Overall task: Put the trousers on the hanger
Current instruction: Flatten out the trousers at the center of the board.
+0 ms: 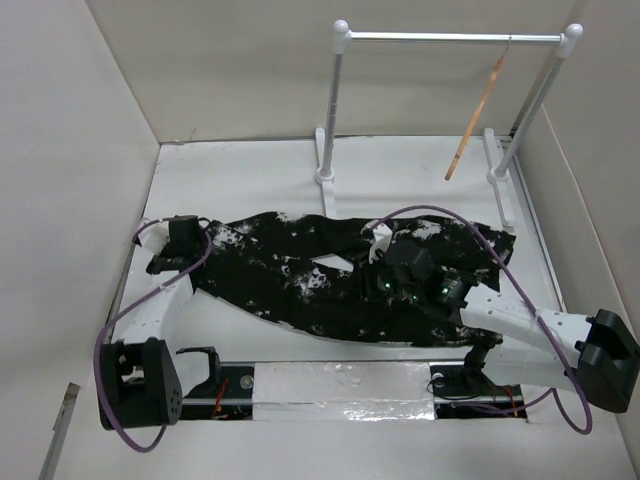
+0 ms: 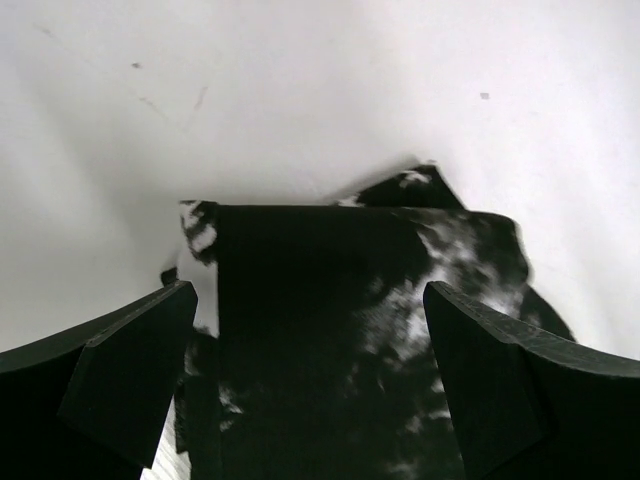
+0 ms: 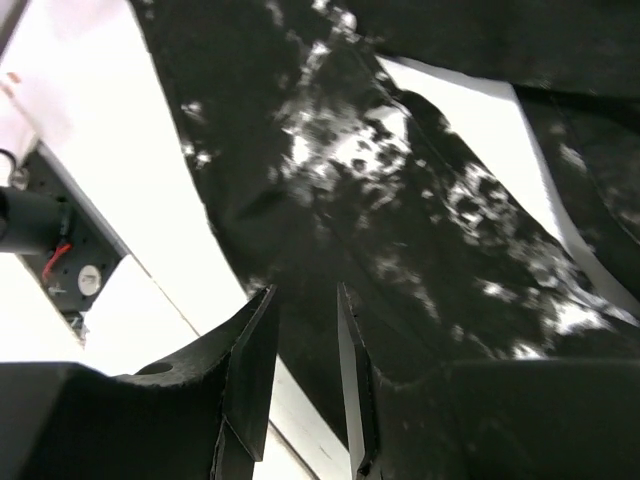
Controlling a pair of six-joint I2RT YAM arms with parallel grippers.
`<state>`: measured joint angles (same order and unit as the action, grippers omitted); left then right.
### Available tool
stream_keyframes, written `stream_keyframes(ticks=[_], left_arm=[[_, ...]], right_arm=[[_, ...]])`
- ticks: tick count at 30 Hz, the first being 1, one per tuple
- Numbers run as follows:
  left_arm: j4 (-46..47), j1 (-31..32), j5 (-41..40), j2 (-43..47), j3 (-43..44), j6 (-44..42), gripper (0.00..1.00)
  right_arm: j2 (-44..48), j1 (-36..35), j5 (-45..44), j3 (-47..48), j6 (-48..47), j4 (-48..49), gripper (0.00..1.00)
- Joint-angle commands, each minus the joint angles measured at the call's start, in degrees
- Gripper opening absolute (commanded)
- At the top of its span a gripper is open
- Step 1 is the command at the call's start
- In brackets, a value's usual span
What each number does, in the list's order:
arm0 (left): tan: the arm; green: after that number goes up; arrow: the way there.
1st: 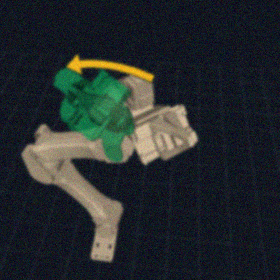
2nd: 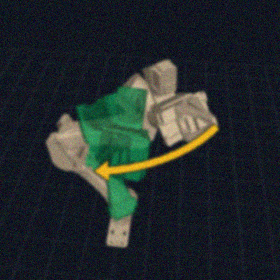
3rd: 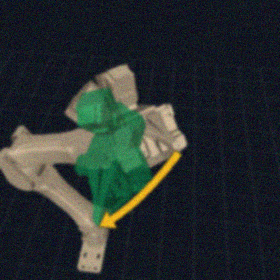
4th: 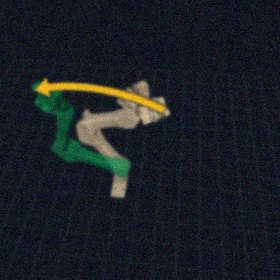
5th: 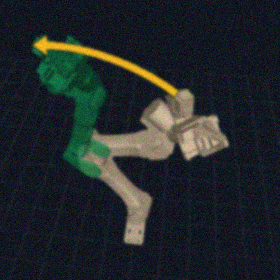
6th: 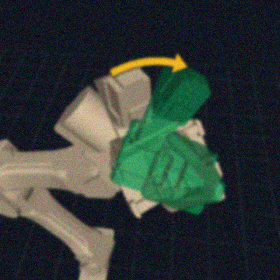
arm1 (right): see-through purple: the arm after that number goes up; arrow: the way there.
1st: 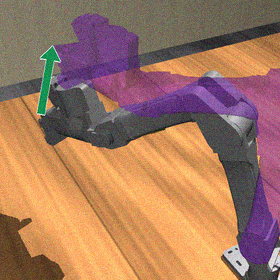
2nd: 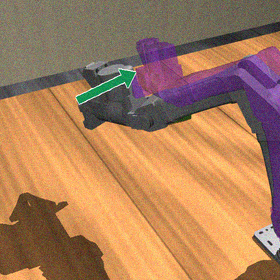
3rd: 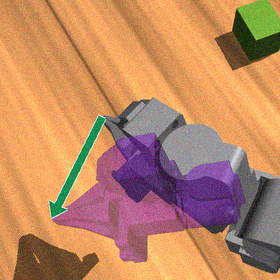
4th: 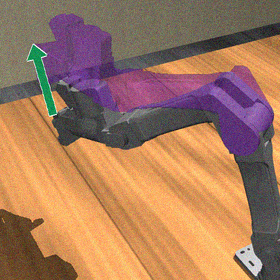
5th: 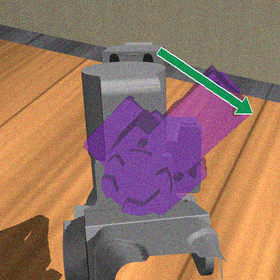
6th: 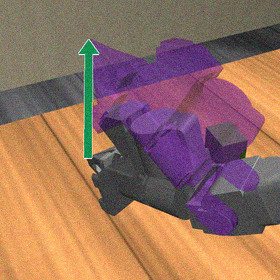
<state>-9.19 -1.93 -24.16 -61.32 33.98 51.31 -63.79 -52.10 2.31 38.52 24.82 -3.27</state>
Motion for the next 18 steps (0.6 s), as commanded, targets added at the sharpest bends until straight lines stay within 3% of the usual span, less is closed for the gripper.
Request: stream_keyframes(ticks=[1, 4, 8, 10, 11, 13, 14, 16, 18], left_arm=[[0.8, -2.2, -1.3, -3.2, 2.2, 1.1, 0.99], [5.6, -6.8, 5.8, -5.3, -0.4, -0.1, 0.99], [5.1, -6.9, 6.3, -11.0, 0.7, 0.4, 0.99], [6.7, -6.9, 6.8, -12.3, 0.6, 0.5, 0.94], [8.3, -6.9, 7.6, -12.3, 0.2, 0.2, 0.86], [12.6, -6.9, 10.3, -12.2, -0.8, -0.2, 0.55], [12.9, -6.9, 10.7, -11.9, -0.8, 0.0, 0.23], [12.7, -4.6, 11.3, -9.8, -0.1, 0.1, 0.06], [11.2, -1.8, 10.4, -7.0, 1.7, -0.9, 0.0]], right_arm=[[1.6, -1.6, -2.0, 0.7, -1.0, 5.3, 0.36], [1.7, -2.3, -2.0, -1.0, -0.7, 6.5, 0.36], [1.6, -2.8, -0.8, -1.9, -1.0, 7.0, 0.36], [1.7, -3.4, -0.4, -2.3, -1.0, 7.2, 0.36], [1.8, -3.4, -0.3, -2.5, -0.9, 7.6, 0.36], [1.9, -3.4, 0.1, -2.7, -0.9, 7.8, 0.36], [1.9, -4.0, 0.2, -2.8, -0.8, 7.9, 0.36], [1.9, -4.0, 0.2, -2.8, -0.9, 7.8, 0.35], [1.9, -4.0, 0.0, -2.8, -1.0, 7.7, 0.35]])
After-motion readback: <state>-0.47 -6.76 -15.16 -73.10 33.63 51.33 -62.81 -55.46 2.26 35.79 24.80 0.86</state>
